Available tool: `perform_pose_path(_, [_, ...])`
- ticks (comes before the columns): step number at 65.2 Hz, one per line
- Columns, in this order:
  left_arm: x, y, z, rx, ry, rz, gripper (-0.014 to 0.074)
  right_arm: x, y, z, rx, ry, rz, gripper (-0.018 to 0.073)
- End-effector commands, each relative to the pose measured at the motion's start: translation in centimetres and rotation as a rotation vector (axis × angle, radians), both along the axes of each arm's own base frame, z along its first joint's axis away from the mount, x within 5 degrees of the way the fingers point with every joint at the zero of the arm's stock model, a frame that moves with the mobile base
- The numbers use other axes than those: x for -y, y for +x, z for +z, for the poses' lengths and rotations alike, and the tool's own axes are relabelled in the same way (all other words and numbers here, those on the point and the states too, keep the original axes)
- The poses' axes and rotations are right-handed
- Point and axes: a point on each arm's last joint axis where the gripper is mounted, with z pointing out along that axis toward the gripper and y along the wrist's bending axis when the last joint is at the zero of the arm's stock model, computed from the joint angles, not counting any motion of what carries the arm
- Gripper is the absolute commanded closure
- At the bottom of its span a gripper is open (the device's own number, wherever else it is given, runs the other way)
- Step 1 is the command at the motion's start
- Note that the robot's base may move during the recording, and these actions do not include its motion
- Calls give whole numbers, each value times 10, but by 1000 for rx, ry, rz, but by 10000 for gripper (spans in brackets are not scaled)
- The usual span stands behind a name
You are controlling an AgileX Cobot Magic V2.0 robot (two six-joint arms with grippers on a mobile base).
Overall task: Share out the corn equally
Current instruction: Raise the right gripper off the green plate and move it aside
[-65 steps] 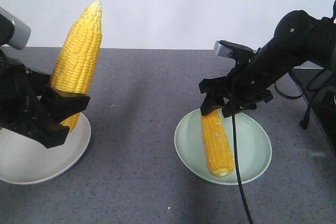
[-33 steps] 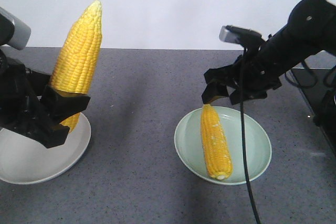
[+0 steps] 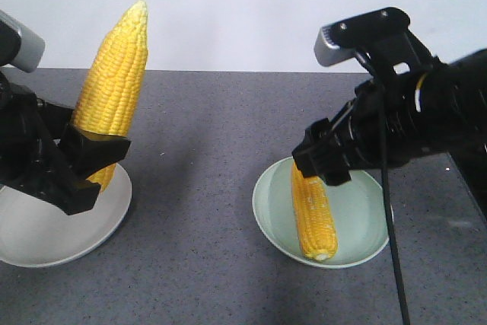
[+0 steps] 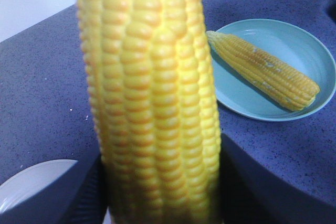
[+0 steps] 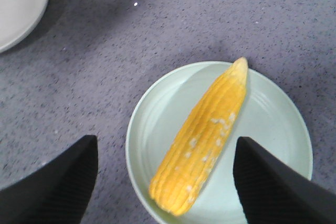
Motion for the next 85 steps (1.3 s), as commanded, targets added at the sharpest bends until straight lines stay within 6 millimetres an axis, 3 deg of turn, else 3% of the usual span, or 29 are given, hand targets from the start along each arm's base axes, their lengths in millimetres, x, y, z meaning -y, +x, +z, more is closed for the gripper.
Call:
perform_pose_path(1, [-1,-1,16,80,-69,16,295,6,-22,16,130,70,11,34])
perform_pose_path(24, [0,-1,17,84,-74,17,295,28,-58,6,136,82,16,34])
perform_pose_path(53, [-1,2,12,23,-62,48,295,32,-63,3,141,64,22,34])
perform_pose_path(70, [-27,37,-5,-158,94,292,295,32,-63,3,141,64,22,34])
perform_pose_path(85, [-44,68,-27,-311,166,404,295,32,-63,3,141,64,22,34])
